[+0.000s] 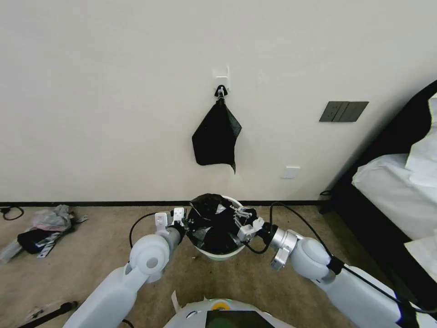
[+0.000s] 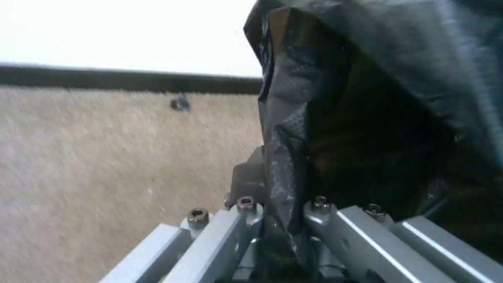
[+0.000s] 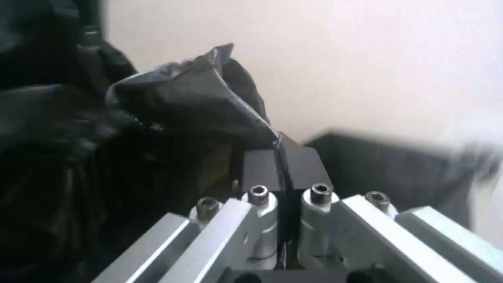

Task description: Place a trash bag onto the trash bin.

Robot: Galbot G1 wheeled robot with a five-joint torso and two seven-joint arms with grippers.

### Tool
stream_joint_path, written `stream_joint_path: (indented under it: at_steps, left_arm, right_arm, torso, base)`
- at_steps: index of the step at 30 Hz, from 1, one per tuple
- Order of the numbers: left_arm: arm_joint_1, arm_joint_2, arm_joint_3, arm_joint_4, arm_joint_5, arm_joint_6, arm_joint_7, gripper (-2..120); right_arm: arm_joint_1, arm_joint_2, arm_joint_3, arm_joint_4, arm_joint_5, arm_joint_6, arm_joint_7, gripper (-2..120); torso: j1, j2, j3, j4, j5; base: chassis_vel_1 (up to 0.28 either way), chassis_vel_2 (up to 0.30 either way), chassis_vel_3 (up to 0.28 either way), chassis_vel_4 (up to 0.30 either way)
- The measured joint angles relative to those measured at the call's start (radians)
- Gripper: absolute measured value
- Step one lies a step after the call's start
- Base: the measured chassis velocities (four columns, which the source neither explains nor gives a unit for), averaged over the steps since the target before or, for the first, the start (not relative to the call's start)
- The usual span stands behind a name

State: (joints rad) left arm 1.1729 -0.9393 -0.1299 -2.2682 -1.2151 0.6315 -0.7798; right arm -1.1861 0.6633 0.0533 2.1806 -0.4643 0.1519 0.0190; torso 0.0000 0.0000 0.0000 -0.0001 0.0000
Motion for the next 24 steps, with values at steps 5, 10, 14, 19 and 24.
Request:
stream_joint_path:
  at_steps: [5, 10, 14, 19, 24]
  left_arm:
    - [0.024, 0.012, 0.002, -0.019, 0.121, -0.006, 0.082, 1]
    - [0.061, 0.032, 0.001, -0.041, 0.265, -0.032, 0.201, 1]
    - [0.094, 0.049, -0.002, -0.057, 0.395, -0.059, 0.31, 1]
    - [0.128, 0.061, -0.012, -0.068, 0.493, -0.087, 0.389, 1]
    - [0.142, 0.065, -0.02, -0.068, 0.539, -0.114, 0.424, 1]
  right_arm:
    - [0.016, 0.0, -0.012, 0.014, 0.286, -0.133, 0.028, 0]
    - [0.074, 0.001, -0.016, -0.004, 0.55, -0.239, 0.081, 0]
    - [0.115, 0.002, -0.018, -0.035, 0.677, -0.293, 0.106, 0]
    - [0.145, -0.01, -0.017, -0.071, 0.782, -0.35, 0.127, 0]
    - [0.145, -0.028, -0.014, -0.088, 0.826, -0.393, 0.125, 0]
  torso:
    - [0.0, 0.0, 0.0, 0.0, 0.0]
    - [0.0, 0.0, 0.0, 0.0001, -0.0001]
    - [0.0, 0.0, 0.0, 0.0001, 0.0001]
    - [0.0, 0.0, 0.0, 0.0002, 0.0001]
    - [0.0, 0.0, 0.0, 0.0001, 0.0]
  base:
    - [0.0, 0.0, 0.0, 0.0]
    - [0.0, 0.0, 0.0, 0.0]
    - [0.0, 0.0, 0.0, 0.0]
    - [0.0, 0.0, 0.0, 0.0]
    - [0.0, 0.0, 0.0, 0.0]
